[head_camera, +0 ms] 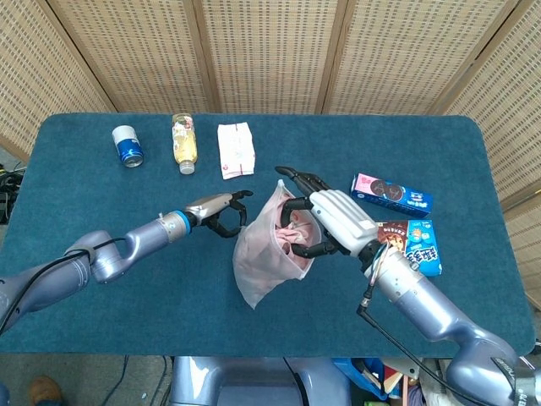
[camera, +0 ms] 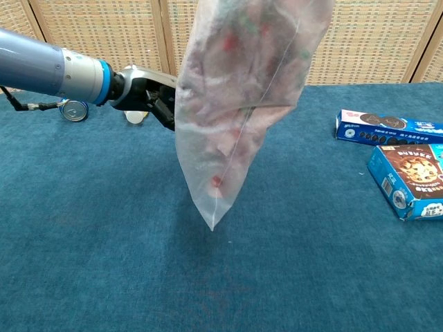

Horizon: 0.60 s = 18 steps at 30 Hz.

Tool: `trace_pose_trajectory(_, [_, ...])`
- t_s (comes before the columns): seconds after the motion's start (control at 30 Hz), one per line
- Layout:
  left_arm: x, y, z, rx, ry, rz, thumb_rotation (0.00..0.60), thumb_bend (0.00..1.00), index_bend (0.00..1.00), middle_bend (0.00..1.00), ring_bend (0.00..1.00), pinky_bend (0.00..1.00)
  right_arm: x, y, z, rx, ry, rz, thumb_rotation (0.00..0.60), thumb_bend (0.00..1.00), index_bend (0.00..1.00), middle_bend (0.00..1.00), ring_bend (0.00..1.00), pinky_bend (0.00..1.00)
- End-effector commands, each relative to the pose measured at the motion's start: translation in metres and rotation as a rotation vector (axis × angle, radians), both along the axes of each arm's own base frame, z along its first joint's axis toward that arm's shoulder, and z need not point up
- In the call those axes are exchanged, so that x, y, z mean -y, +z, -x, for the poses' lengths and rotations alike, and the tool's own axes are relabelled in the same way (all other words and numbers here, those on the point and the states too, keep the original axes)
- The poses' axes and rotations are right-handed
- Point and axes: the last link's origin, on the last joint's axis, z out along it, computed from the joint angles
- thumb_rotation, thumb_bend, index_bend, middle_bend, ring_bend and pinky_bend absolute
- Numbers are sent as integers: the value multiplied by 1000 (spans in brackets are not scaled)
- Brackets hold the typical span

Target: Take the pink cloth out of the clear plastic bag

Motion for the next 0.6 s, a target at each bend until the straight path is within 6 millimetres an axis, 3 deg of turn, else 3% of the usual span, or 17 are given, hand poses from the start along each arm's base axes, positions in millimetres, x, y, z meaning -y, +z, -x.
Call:
trace_pose_trajectory(0.03, [0,10,11,-14,12,-14,600,709,810,0,0,0,3,-1,7,5,-21,1,600,719,733,0,0,0])
trace_pose_trajectory(0.6, [11,71,74,-99,59,-82,600,727,815,0,0,0,19,-36,52,82,-157,-60,600,718,734,0,0,0])
